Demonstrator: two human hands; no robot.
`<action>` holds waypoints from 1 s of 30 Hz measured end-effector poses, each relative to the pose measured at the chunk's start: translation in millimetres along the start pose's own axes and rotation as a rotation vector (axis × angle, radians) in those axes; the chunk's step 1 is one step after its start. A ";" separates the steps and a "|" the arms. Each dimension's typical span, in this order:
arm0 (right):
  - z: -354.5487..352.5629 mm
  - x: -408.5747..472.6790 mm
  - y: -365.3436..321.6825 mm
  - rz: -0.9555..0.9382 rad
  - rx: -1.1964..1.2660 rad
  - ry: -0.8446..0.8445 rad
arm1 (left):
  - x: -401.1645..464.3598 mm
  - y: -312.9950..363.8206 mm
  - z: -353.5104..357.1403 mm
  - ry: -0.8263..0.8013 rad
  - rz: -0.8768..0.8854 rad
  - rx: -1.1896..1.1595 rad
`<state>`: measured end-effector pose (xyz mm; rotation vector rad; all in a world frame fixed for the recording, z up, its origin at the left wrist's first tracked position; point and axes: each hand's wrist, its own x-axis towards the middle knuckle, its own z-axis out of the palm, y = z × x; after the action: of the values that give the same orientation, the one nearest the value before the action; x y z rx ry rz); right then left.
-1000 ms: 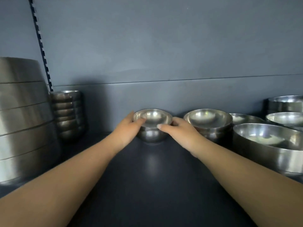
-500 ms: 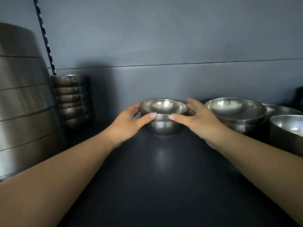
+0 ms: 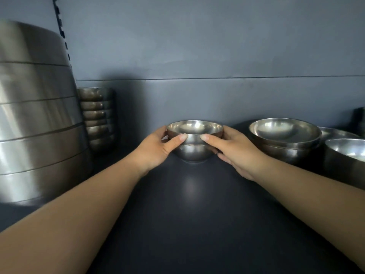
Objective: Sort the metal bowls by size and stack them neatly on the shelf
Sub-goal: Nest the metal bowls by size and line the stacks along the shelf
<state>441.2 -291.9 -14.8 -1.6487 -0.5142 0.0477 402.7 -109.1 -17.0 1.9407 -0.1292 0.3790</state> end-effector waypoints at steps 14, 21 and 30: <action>94.7 43.0 -5.5 -0.038 -0.334 0.019 | -90.2 4.4 -40.3 -0.129 -0.350 0.989; 106.4 29.4 -20.0 -0.044 -0.419 0.005 | -90.0 8.0 -44.6 -0.087 -0.259 1.165; -0.6 -36.4 -57.8 -0.174 -0.692 0.354 | -58.8 59.7 26.9 -0.090 0.035 0.863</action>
<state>391.3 -302.2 30.7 -2.2114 -0.4194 -0.6011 336.8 -162.2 7.3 2.8118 -0.0588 0.4065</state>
